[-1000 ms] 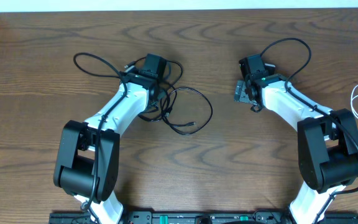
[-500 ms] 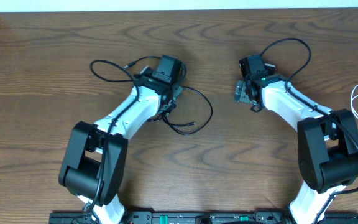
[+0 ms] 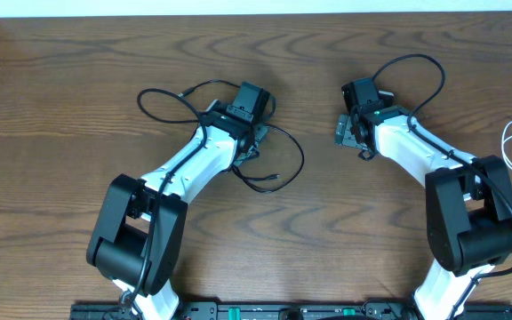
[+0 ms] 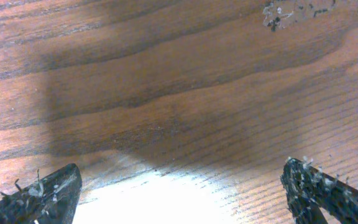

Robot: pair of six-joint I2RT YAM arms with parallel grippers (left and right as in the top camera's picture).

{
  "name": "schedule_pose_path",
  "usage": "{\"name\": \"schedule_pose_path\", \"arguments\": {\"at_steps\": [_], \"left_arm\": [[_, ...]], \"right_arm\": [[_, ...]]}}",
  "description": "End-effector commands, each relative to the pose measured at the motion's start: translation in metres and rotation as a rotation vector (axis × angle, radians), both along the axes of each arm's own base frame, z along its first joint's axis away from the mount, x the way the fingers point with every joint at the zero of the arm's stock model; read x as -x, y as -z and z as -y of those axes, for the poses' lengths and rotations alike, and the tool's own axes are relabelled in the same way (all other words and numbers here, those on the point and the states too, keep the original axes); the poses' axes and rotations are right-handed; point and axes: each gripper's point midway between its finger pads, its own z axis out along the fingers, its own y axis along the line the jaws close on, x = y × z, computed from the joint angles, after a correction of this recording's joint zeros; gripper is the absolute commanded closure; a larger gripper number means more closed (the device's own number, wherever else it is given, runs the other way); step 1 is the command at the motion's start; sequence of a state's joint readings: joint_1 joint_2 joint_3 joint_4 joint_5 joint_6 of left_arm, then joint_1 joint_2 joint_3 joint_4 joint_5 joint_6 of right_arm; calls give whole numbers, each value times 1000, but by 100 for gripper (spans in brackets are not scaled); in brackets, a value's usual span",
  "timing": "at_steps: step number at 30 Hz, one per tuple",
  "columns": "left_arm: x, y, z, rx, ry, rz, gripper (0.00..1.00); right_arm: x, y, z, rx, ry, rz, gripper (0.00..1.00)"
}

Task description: Untangle cables

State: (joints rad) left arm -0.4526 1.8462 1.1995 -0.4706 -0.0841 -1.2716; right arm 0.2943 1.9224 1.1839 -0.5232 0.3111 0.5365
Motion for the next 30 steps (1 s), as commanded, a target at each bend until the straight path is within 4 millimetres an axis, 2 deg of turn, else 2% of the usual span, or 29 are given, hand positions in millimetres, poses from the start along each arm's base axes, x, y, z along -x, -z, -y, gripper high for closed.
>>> {"name": "schedule_pose_path", "arguments": {"at_steps": [1, 6, 15, 16, 18, 20, 21, 22, 30], "left_arm": [[2, 0, -24, -46, -205, 11, 70], [18, 5, -31, -35, -331, -46, 79], [23, 6, -37, -52, -366, -59, 81], [24, 6, -39, -62, -372, -58, 87], [30, 7, -43, -73, -406, -78, 89], [37, 9, -46, -78, -450, -100, 87], [40, 9, -47, -80, -467, -109, 78], [41, 9, -48, -81, -473, -113, 73], [45, 12, -50, -93, -477, -128, 67]], "right_arm": [[-3, -1, -1, 20, -12, 6, 1], [-3, -1, -1, 20, -12, 6, 1], [-3, -1, -1, 20, -12, 6, 1], [-3, -1, -1, 20, -12, 7, 1], [-3, -1, -1, 20, -12, 7, 1], [-3, -1, -1, 20, -12, 6, 1], [-3, -1, -1, 20, -12, 6, 1], [-3, -1, -1, 20, -12, 6, 1], [-3, -1, -1, 20, -12, 7, 1]]}}
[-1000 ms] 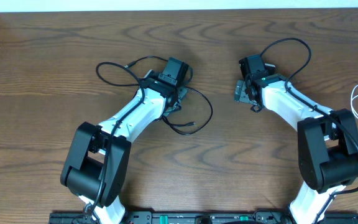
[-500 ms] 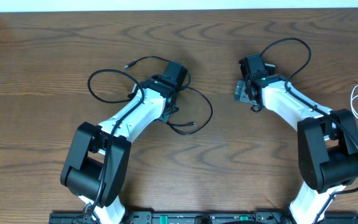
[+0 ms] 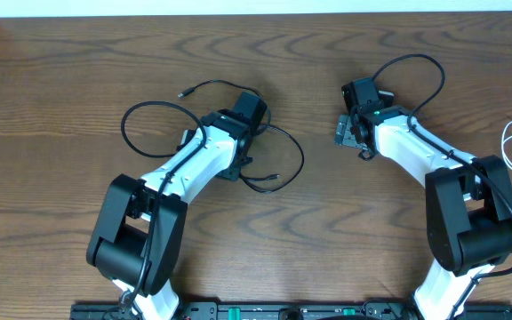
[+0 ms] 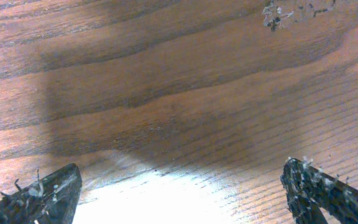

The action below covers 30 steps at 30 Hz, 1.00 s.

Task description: Untangle cables

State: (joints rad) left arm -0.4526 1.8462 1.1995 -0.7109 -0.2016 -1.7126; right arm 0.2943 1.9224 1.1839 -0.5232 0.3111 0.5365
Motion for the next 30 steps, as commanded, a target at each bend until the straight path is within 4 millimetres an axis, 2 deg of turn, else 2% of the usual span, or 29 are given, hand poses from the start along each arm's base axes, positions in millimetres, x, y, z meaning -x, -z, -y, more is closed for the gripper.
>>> {"name": "schedule_pose_path", "arguments": {"at_steps": [1, 9, 23, 26, 30], "left_arm": [[2, 2, -7, -26, -28, -5, 67], [4, 19, -8, -41, -45, -38, 67], [8, 19, -9, -41, -51, -54, 68], [9, 19, -9, -41, -51, -55, 61], [11, 19, -10, -44, -50, -63, 61]], "right_arm": [[-3, -1, -1, 20, -12, 7, 1], [-3, -1, -1, 20, -12, 7, 1], [-3, -1, -1, 20, -12, 6, 1], [-3, -1, -1, 20, -12, 6, 1], [-3, -1, -1, 20, -11, 7, 1]]}}
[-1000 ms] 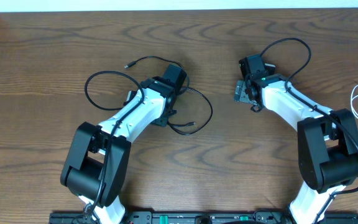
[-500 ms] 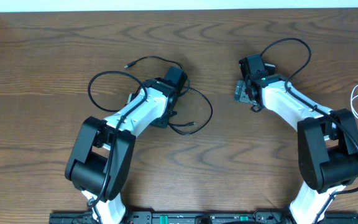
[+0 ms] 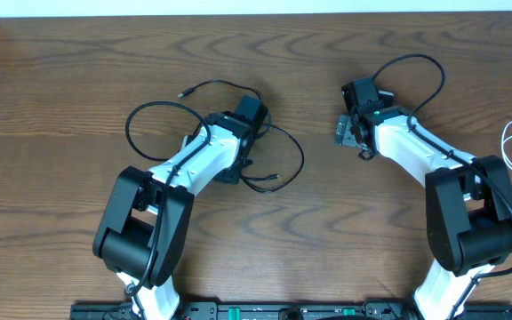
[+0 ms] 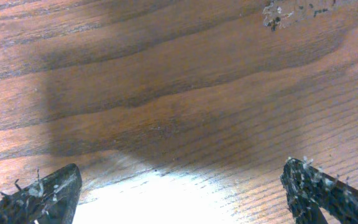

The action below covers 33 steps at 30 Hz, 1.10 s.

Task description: Untangle cables

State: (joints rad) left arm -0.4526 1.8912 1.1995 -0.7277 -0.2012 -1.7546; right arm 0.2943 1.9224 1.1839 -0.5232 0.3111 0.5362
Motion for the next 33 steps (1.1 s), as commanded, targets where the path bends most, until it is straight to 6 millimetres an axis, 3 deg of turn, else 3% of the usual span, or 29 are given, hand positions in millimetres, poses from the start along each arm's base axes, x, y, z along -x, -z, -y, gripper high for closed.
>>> {"name": "schedule_pose_path", "arguments": {"at_steps": [1, 14, 23, 28, 33], "left_arm": [[3, 4, -6, -26, -9, -14, 61], [3, 15, -6, -33, -10, -29, 61], [2, 14, -6, -30, -10, -24, 92], [3, 12, -6, -32, -9, -26, 92], [-2, -3, -7, -33, 22, 10, 92]], "right_arm": [[-3, -1, -1, 20, -11, 7, 1], [-3, -1, -1, 20, -12, 6, 1], [-3, -1, -1, 20, -12, 7, 1], [-3, -1, -1, 20, -12, 7, 1], [-3, -1, -1, 20, -12, 6, 1]]}}
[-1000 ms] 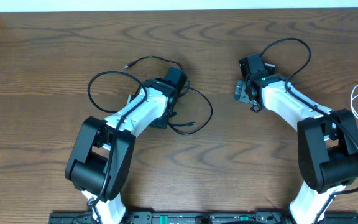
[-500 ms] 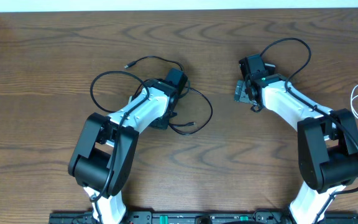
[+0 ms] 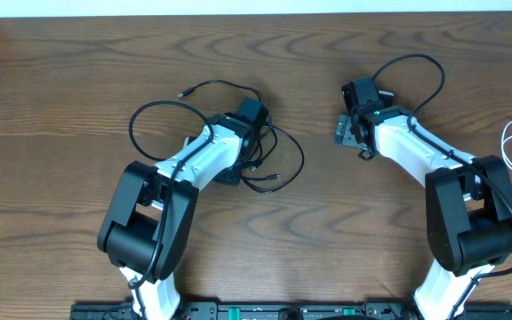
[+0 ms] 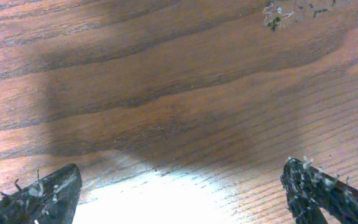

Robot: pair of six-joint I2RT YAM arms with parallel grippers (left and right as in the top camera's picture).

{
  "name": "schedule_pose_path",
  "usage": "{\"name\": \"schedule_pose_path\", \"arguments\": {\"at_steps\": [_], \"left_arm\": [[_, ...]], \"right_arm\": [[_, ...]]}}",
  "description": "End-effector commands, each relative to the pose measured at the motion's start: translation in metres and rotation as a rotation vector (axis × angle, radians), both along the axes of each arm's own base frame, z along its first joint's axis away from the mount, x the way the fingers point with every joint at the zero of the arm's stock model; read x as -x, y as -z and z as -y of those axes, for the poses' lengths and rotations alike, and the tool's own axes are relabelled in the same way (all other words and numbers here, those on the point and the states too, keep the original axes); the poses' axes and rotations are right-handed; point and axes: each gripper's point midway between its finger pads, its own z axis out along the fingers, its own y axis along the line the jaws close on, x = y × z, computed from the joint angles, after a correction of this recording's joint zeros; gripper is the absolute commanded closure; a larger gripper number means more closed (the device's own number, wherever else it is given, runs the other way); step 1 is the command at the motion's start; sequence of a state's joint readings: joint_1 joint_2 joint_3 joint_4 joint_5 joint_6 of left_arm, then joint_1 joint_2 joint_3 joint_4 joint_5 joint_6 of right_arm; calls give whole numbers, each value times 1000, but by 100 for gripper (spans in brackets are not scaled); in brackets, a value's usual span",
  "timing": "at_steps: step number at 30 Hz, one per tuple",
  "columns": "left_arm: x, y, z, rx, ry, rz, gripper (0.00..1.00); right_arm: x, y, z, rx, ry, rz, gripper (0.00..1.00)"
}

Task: Untangle cables
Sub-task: 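Lift the grasped black cable up and left with the left gripper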

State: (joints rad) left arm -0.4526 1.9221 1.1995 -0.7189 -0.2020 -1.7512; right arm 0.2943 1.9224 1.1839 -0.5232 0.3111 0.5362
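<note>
A thin black cable [image 3: 154,111] lies in loops on the left half of the wooden table [image 3: 265,44]. One plug end [image 3: 182,92] lies at the back and another [image 3: 278,180] in front. My left gripper [image 3: 252,120] sits on the cable's bunched middle. Strands run in under it, and its fingers are hidden beneath the wrist. My right gripper [image 4: 182,193] stands open low over bare wood, with one fingertip [image 4: 48,190] at the left and nothing between the two. In the overhead view the right gripper [image 3: 352,133] is well right of the cable.
A white cable lies coiled at the table's right edge. The right arm's own black lead [image 3: 416,62] arcs behind its wrist. A scuffed pale patch [image 4: 284,12] marks the wood ahead of the right gripper.
The left arm has shifted slightly. The black cable has bunched into an extra small loop just right of the left gripper. The right arm has not moved.
At first the left gripper was farther back, with a small cable loop at its upper left. Then it was nearer the front and the left loop was wider and lower. After that the arm only shifted a little, and the strands are now gathered beside it. The right gripper stayed open and still.
</note>
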Motion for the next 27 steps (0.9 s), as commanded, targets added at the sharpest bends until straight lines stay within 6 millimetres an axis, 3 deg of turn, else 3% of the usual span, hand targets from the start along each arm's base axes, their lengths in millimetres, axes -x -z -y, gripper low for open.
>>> {"name": "schedule_pose_path", "arguments": {"at_steps": [1, 11, 19, 27], "left_arm": [[-4, -17, -7, -27, 34, 41, 92], [-17, -65, -17, -120, 266, 128, 92], [-26, -106, -37, -304, 473, 177, 92], [-41, -124, -38, -443, 742, 166, 92]], "right_arm": [[-3, -1, -1, 20, -12, 7, 1], [-3, -1, -1, 20, -12, 7, 1], [-3, -1, -1, 20, -11, 7, 1], [-3, -1, -1, 20, -11, 7, 1]]}}
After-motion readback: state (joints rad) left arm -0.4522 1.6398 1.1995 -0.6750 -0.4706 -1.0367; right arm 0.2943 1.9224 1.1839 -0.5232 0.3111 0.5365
